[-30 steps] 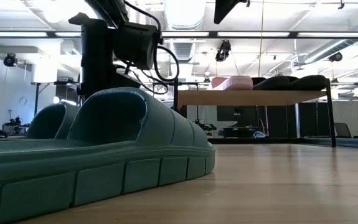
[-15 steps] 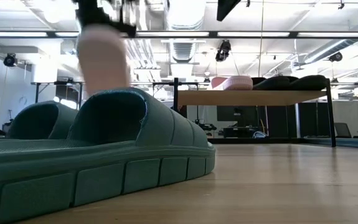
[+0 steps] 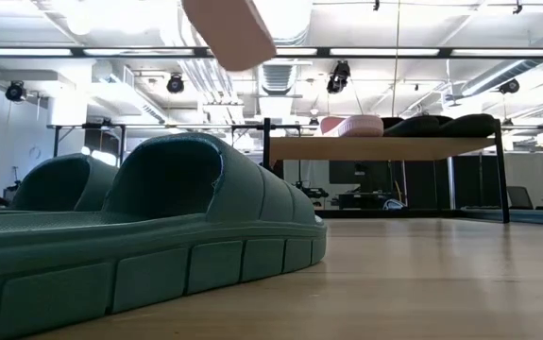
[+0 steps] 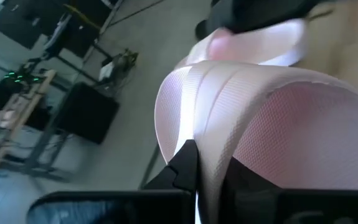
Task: Pick and place slides into the shelf
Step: Put the pink slipper onto the shelf
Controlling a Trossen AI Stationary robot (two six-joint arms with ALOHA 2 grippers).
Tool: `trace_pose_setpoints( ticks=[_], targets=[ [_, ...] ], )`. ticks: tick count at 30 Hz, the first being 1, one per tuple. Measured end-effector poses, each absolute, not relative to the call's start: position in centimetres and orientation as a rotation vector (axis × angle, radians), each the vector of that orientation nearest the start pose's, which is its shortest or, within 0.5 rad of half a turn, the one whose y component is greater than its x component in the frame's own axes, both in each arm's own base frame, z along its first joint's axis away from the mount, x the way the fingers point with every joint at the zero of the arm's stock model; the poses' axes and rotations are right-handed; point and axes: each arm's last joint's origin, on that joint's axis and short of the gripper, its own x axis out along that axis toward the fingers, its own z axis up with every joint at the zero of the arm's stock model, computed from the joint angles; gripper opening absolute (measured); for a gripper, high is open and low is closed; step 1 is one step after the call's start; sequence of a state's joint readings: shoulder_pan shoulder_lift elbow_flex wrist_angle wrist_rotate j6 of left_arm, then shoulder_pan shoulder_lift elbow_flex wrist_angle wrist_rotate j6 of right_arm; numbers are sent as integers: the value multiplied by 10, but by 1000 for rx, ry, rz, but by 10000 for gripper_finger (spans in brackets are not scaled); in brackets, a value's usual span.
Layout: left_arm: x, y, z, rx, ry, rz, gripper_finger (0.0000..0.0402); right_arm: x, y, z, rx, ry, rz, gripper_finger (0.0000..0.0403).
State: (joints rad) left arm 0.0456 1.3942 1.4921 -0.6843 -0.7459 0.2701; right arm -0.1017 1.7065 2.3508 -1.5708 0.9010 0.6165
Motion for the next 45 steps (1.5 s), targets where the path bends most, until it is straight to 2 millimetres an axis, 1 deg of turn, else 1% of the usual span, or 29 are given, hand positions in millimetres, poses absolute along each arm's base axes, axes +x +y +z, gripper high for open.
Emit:
trace_pose_setpoints(
  ticks=[5, 13, 16, 19, 22, 25, 29, 33, 36, 40, 45],
  targets=[
    [317, 70, 392, 462, 744, 756, 0, 251, -48, 499, 225, 478, -1178, 13],
    [361, 119, 395, 445, 722, 851, 0, 254, -49, 498, 253, 446, -1212, 13],
    [375, 134, 389, 442, 715, 827, 0, 258, -49, 494, 277, 436, -1227, 13],
    [386, 147, 378, 418, 723, 792, 0, 258, -49, 492, 295, 410, -1252, 13],
    [396, 156, 365, 414, 735, 803, 0, 259, -50, 492, 295, 391, -1276, 13],
    [402, 164, 357, 410, 733, 823, 0, 258, -53, 492, 289, 390, -1293, 13],
    [407, 174, 352, 403, 753, 893, 0, 253, -60, 494, 246, 415, -1309, 13],
    [412, 184, 348, 396, 776, 907, 0, 249, -67, 495, 216, 440, -1326, 13],
    [420, 190, 341, 392, 790, 910, 0, 247, -72, 495, 188, 471, -1328, 13],
    [428, 194, 325, 402, 846, 906, 0, 246, -76, 495, 164, 494, -1334, 13],
    [426, 194, 318, 410, 904, 926, 0, 245, -77, 495, 131, 523, -1327, 13]
  ],
)
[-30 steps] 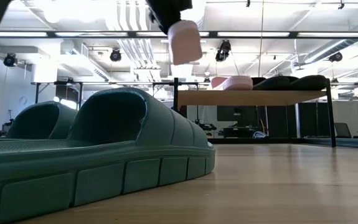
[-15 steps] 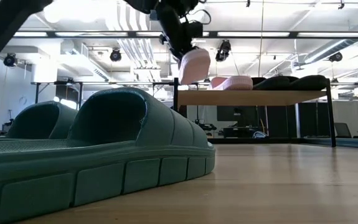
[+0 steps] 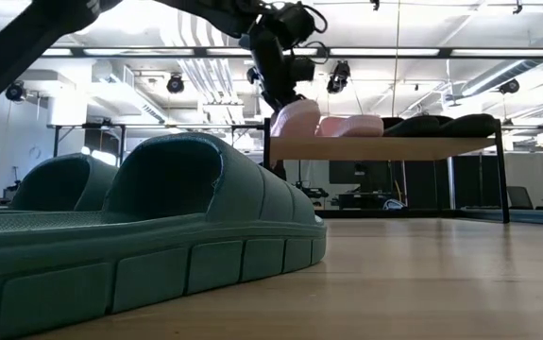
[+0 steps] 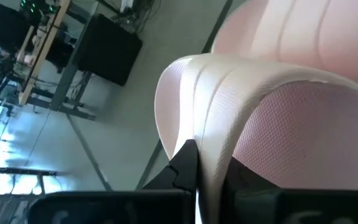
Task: Pick and place slides into the shelf
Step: Put the pink slipper onto the shelf
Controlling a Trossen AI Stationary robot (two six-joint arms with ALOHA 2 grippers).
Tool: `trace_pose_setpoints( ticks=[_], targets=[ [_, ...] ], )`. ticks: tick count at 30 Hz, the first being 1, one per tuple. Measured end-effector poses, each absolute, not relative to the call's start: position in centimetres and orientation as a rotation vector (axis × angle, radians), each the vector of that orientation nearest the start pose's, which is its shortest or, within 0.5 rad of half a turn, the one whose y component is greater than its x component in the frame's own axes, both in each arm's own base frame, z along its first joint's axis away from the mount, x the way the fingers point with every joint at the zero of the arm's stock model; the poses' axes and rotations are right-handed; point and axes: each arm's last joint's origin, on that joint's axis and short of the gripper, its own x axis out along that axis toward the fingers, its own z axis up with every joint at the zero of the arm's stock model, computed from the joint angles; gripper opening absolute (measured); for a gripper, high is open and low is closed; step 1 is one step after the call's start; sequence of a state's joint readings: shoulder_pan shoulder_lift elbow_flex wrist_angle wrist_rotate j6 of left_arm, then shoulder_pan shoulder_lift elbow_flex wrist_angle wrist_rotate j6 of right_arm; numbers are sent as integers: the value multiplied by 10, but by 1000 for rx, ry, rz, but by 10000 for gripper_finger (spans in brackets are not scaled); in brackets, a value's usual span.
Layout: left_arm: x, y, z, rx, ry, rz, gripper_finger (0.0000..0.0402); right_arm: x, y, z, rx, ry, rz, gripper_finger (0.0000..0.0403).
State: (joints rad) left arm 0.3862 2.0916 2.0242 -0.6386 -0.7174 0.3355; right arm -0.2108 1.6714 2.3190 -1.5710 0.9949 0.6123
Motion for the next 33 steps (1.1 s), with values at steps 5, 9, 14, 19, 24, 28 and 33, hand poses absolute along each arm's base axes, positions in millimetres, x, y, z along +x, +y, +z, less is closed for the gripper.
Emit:
trace_pose_setpoints(
  ticks=[5, 9, 14, 19, 24, 28, 33],
  targets=[
    [425, 194, 318, 412, 912, 971, 0, 244, -81, 495, 117, 537, -1335, 13],
    [424, 194, 317, 411, 920, 970, 0, 243, -85, 495, 121, 544, -1345, 13],
    [424, 191, 306, 408, 981, 981, 0, 242, -89, 494, 121, 551, -1358, 13],
    [426, 185, 300, 414, 996, 980, 0, 245, -89, 489, 104, 579, -1355, 13],
    [431, 182, 302, 438, 968, 968, 0, 251, -90, 478, 72, 644, -1343, 13],
    [432, 180, 303, 476, 977, 943, 0, 256, -92, 468, 69, 735, -1275, 13],
    [430, 177, 307, 479, 988, 925, 12, 260, -94, 457, 76, 810, -1227, 13]
  ],
)
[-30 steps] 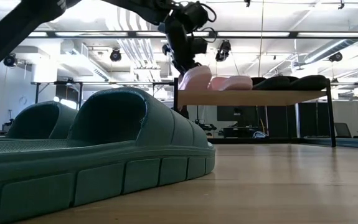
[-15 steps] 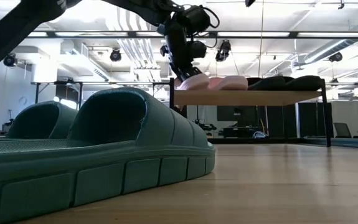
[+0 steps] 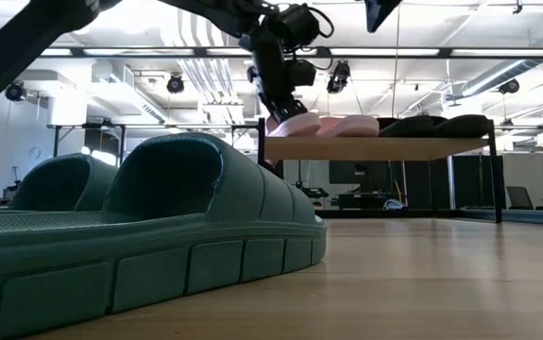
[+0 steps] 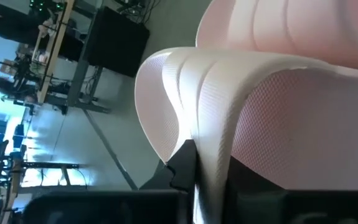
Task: Pick and place slides into the shelf
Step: Put the pink slipper onto the shelf
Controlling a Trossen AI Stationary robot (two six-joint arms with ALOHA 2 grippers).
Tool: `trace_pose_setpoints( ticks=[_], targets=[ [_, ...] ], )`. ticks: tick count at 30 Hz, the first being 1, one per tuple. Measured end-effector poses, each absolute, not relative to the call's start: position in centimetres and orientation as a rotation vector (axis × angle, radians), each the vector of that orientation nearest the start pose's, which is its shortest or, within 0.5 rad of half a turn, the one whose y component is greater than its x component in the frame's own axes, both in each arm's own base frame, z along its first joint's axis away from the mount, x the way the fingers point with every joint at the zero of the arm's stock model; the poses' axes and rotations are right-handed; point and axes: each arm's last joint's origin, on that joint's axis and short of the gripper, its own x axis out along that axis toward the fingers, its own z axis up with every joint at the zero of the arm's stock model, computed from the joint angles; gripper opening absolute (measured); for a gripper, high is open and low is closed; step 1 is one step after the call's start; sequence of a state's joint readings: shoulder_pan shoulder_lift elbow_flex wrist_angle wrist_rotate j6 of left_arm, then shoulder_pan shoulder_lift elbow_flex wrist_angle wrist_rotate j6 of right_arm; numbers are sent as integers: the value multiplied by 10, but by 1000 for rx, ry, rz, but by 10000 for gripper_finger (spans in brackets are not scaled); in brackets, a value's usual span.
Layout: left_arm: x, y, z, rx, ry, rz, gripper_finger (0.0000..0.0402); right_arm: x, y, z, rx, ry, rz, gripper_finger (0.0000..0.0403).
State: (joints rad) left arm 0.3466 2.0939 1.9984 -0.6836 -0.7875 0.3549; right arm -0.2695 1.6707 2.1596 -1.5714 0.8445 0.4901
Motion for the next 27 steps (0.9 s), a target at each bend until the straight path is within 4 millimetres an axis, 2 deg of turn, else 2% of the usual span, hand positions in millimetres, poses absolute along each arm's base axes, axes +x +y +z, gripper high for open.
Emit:
trace_pose_setpoints(
  ticks=[5, 9, 14, 19, 23, 27],
  targets=[
    [425, 175, 306, 493, 1046, 911, 47, 262, -99, 448, 91, 867, -1201, 13],
    [421, 174, 308, 533, 1072, 975, 76, 262, -103, 443, 103, 894, -1197, 13],
    [415, 174, 324, 605, 1084, 1049, 101, 264, -109, 437, 102, 905, -1209, 13],
    [401, 172, 351, 536, 978, 1059, 107, 266, -113, 436, 94, 899, -1206, 13],
    [401, 173, 351, 456, 934, 1002, 107, 265, -117, 437, 104, 885, -1220, 13],
    [405, 172, 341, 419, 924, 918, 104, 265, -121, 437, 112, 872, -1231, 13]
  ],
)
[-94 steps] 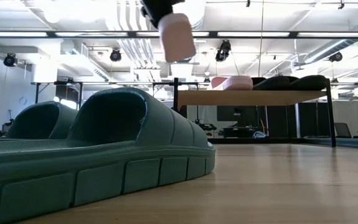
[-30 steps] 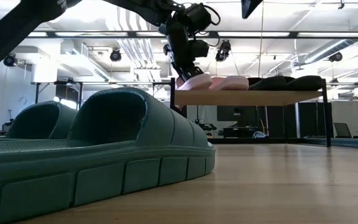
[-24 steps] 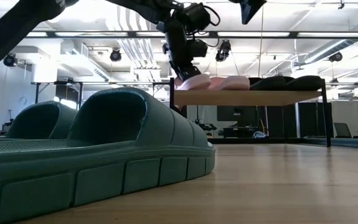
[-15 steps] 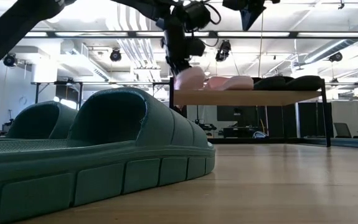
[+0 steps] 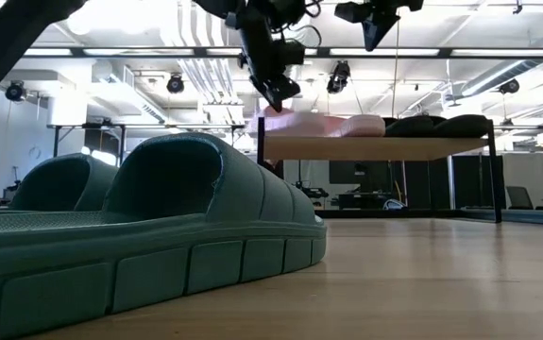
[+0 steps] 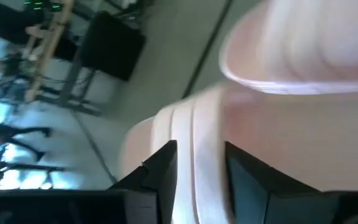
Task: Pick and place slides into the shelf
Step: Put the pink slipper onto the shelf
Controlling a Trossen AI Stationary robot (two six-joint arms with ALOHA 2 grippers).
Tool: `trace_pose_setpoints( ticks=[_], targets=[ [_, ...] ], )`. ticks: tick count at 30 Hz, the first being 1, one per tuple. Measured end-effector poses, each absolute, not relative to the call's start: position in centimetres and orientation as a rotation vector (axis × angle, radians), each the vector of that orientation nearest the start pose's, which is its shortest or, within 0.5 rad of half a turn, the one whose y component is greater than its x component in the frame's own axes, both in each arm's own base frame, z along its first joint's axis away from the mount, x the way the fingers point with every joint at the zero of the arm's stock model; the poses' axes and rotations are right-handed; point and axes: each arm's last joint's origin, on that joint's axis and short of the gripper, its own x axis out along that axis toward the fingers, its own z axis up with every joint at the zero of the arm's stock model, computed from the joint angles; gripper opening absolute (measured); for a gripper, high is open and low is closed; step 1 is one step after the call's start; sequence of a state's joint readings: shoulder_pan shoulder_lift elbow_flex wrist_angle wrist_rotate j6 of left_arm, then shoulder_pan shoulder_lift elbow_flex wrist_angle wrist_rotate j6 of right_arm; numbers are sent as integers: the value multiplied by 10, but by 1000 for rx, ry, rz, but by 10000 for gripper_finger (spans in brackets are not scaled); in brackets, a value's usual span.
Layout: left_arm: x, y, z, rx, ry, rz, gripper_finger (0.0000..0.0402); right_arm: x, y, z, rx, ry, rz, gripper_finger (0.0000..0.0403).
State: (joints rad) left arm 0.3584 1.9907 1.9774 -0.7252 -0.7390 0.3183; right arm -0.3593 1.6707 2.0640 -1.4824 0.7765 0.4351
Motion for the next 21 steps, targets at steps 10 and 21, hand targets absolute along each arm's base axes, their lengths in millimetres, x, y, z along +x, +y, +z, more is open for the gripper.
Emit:
trace_pose_setpoints(
  ticks=[10, 21],
  targets=[
    [407, 172, 325, 420, 947, 895, 56, 264, -122, 437, 111, 876, -1234, 13],
    [408, 163, 328, 320, 890, 748, 54, 265, -122, 436, 102, 897, -1207, 13]
  ],
)
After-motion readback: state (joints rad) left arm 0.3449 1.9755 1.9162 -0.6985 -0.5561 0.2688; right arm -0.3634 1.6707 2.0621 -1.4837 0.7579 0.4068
